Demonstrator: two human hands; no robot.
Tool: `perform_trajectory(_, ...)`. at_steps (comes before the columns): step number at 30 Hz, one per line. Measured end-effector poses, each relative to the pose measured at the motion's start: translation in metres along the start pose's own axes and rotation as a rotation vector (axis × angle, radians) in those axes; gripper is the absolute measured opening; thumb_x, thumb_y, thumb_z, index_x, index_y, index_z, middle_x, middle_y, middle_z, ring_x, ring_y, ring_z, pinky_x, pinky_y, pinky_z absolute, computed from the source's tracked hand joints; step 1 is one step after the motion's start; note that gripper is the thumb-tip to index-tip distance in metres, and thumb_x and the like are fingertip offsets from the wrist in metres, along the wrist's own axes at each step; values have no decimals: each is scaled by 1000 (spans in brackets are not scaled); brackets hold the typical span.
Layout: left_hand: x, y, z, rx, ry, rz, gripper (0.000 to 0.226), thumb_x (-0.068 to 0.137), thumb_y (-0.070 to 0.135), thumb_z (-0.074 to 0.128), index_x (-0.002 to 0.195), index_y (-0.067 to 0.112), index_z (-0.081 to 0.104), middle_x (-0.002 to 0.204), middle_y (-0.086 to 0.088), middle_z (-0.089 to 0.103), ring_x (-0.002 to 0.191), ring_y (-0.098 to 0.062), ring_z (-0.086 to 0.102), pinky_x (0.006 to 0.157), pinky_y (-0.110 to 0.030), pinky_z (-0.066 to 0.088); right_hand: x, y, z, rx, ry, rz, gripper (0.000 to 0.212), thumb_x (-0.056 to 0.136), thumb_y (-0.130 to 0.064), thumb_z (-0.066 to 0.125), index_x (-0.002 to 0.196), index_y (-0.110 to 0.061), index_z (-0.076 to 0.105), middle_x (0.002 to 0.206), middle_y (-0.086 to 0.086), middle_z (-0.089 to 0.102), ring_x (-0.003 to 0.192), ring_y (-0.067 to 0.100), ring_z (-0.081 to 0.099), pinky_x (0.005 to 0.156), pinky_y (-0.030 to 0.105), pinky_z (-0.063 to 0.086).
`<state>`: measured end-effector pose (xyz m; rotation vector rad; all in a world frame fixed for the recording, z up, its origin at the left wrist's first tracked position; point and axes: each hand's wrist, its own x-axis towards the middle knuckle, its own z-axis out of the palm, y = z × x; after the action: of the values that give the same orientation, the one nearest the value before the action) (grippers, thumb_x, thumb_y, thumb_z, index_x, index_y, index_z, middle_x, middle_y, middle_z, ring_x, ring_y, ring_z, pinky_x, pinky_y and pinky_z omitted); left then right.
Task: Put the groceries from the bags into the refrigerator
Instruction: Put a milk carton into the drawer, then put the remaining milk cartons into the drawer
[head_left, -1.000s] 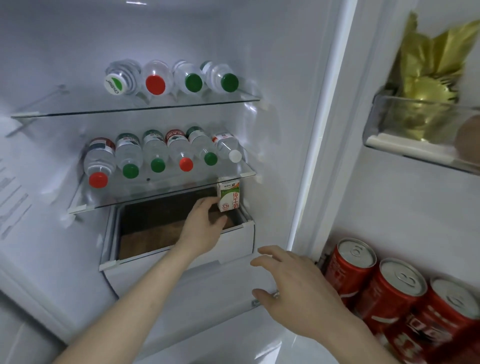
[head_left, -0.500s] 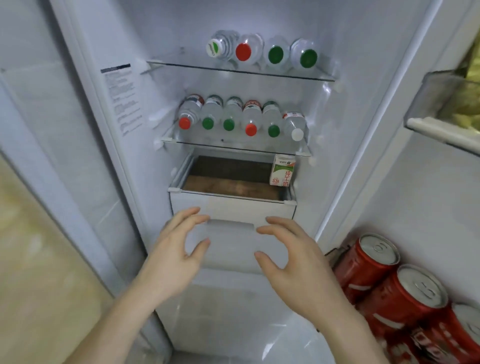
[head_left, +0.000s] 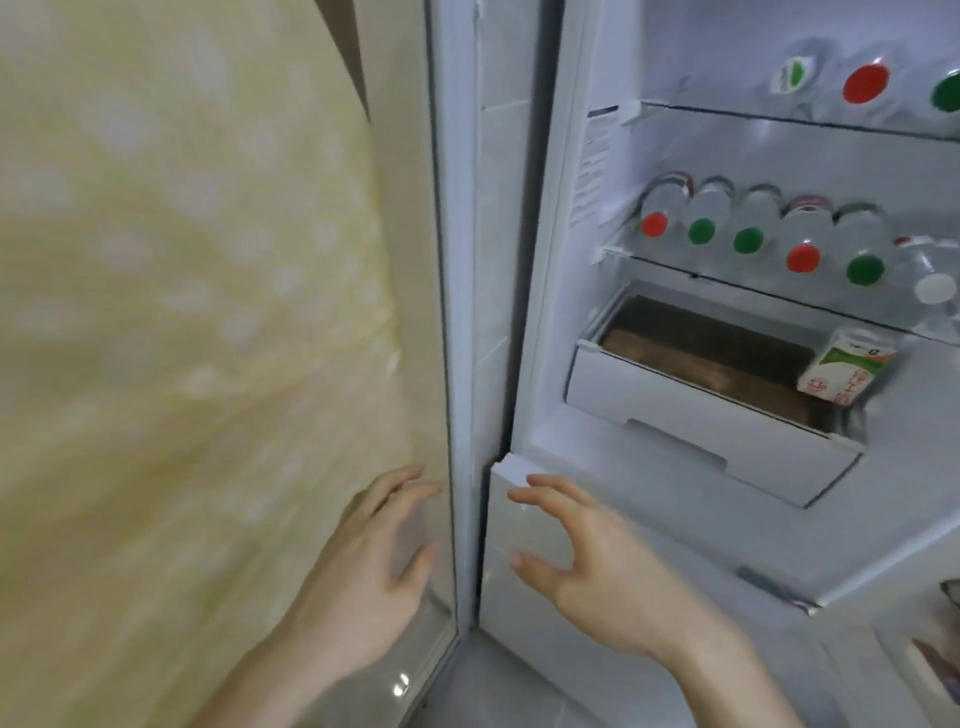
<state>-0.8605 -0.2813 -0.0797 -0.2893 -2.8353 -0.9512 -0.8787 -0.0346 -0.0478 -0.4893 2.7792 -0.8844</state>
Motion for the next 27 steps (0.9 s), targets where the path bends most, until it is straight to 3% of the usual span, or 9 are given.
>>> perform_trajectory(2, -23, -13, -6, 11, 6, -63, 47, 94, 33, 63, 137, 43, 48, 147, 36, 26, 138, 11, 27, 108, -2, 14, 12, -13, 15, -7, -122, -32, 60, 95, -52, 62, 150, -43, 39, 161, -27, 22, 148, -2, 26, 117, 17, 22)
perform_trajectory(6, -75, -22, -8, -21, 44, -212, 49, 89, 44, 55, 138, 44, 47, 148, 40, 22, 136, 11, 30, 102, -5, 26, 31, -35, 38, -42, -348, -125, 66, 96, -50, 61, 155, -43, 32, 162, -26, 17, 151, 2, 19, 115, 17, 20)
perform_trajectory(8, -100, -26, -1, -25, 65, -292, 56, 84, 49, 48, 140, 44, 46, 149, 42, 18, 137, 13, 26, 104, -5, 24, 43, -42, 48, -66, -440, -190, 68, 97, -49, 62, 156, -42, 29, 162, -26, 16, 152, 3, 16, 114, 17, 19)
perform_trajectory(11, -134, -27, 12, 21, 118, -446, 65, 84, 53, 45, 147, 44, 34, 155, 38, 7, 142, 4, 21, 114, -19, 26, 61, -50, 62, -132, -549, -315, 72, 94, -52, 63, 156, -43, 28, 165, -24, 13, 154, 5, 17, 120, 22, 20)
perform_trajectory(18, -210, 21, 9, 134, 306, -930, 68, 99, 46, 51, 155, 44, 13, 161, 27, -7, 150, -2, 2, 117, -16, 9, 73, -88, 92, -310, -862, -610, 72, 96, -60, 55, 157, -52, 16, 165, -30, -6, 155, 5, 9, 123, 32, 23)
perform_trajectory(27, -344, 99, -8, 258, 635, -1344, 65, 100, 51, 48, 155, 46, 14, 162, 29, -12, 153, -6, -3, 124, -32, 19, 0, -178, 159, -346, -990, -1113, 72, 95, -58, 56, 157, -47, 21, 164, -29, -2, 156, 4, 8, 125, 30, 20)
